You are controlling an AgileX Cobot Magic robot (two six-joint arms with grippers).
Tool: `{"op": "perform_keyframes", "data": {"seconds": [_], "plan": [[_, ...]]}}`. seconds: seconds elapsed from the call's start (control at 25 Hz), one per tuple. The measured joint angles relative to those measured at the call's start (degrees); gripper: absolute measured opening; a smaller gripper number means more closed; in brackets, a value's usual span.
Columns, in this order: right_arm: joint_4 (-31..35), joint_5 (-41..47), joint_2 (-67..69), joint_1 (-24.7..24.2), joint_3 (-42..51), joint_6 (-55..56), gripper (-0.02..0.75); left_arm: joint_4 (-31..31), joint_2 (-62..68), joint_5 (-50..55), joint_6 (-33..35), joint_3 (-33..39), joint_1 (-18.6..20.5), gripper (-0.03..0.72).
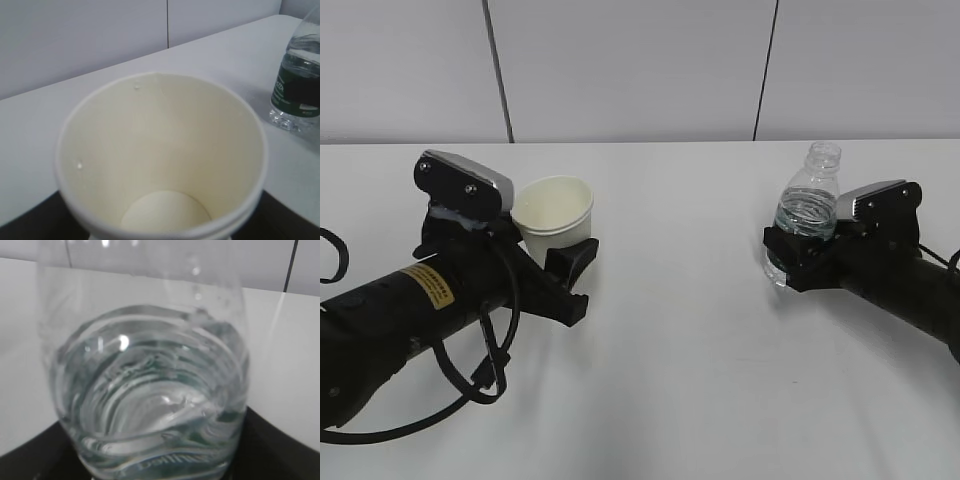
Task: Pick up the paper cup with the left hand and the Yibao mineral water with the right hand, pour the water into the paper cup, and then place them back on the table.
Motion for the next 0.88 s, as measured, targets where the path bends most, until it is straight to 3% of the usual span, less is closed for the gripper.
{"op": "perform_keyframes", "data": {"seconds": [0.88], "plan": [[0.00, 0.00, 0.00, 0.00, 0.00, 0.00, 0.489, 0.00, 0.00, 0.00, 0.00, 0.00, 0.00, 0.459]]}}
